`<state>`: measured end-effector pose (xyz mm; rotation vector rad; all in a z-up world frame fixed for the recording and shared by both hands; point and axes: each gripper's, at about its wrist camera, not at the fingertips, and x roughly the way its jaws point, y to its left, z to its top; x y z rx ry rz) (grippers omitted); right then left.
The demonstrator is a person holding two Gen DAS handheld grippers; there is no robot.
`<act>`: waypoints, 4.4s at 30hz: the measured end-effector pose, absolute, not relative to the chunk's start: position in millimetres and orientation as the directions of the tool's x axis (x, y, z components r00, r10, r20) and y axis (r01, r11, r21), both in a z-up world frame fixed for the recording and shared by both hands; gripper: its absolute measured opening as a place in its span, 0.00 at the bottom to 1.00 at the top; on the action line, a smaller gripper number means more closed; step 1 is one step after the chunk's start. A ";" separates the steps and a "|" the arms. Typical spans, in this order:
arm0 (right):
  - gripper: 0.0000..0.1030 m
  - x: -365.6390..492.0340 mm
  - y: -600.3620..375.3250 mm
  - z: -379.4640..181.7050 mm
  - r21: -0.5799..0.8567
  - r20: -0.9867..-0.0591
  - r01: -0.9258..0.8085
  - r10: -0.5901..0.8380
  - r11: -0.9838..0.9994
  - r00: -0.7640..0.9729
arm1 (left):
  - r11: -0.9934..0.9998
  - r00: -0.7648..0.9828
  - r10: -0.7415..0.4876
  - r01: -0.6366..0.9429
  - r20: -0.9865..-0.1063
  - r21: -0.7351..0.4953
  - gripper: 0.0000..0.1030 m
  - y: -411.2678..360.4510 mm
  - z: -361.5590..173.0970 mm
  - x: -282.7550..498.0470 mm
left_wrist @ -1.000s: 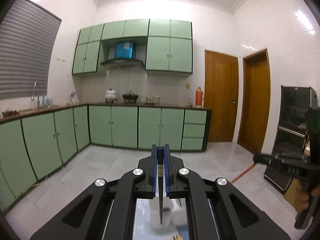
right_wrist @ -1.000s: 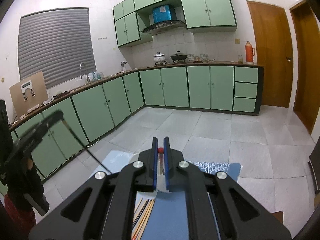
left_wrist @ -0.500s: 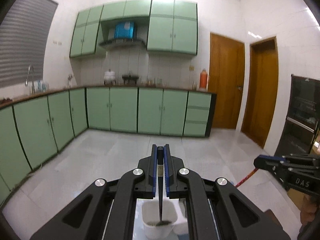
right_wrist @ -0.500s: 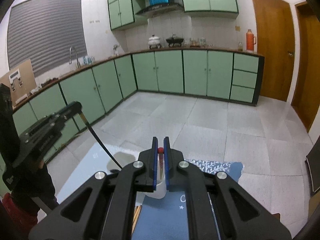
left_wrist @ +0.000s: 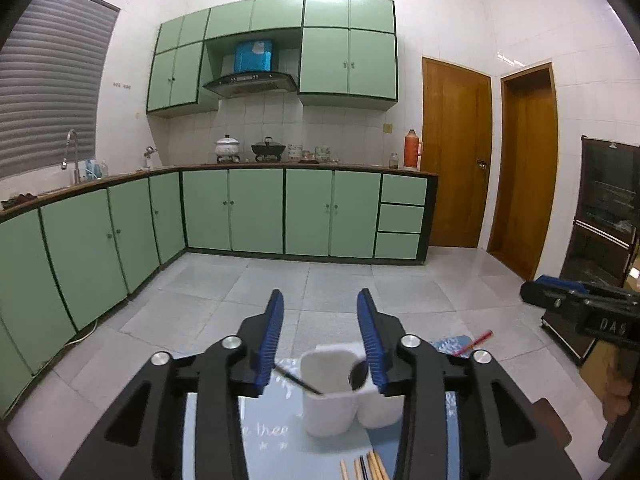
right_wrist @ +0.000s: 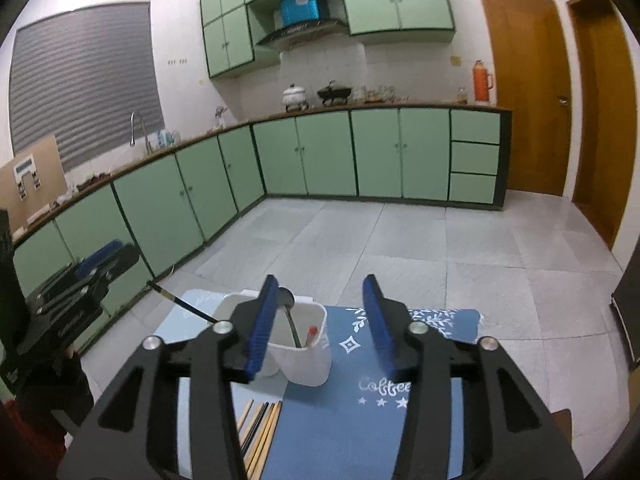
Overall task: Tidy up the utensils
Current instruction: 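Carry both chopsticks up and release them into the white holder with both tools, then move both open tools back toward the remaining chopsticks, then grasp a red-patterned chopstick with the left tool while the right tool grasps a plain wooden chopstick, then carry both chopsticks up and lower them into the white holder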
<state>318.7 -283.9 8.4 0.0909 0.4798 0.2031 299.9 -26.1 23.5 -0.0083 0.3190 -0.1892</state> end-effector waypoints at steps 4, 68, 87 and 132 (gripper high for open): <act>0.58 274.0 -285.5 -9.1 0.124 -0.409 -0.152 0.190 0.981 0.893 | 0.984 0.929 -0.180 0.175 -0.323 -0.045 0.42 -20.0 9.1 265.2; 0.44 145.5 -213.1 -215.4 0.070 -0.712 -0.121 0.135 0.990 0.690 | 0.985 0.667 -0.119 0.173 -0.735 -0.003 0.68 -21.4 -189.0 140.8; 0.06 146.7 -204.6 -214.8 0.070 -0.700 -0.173 0.172 0.982 0.693 | 0.977 0.684 -0.173 0.208 -0.708 -0.037 0.06 -31.5 -188.8 139.0; 0.06 208.5 -253.9 41.8 0.174 -0.459 -0.350 0.391 0.920 0.798 | 0.939 0.886 -0.336 0.340 -0.319 -0.044 0.05 -33.4 41.7 165.3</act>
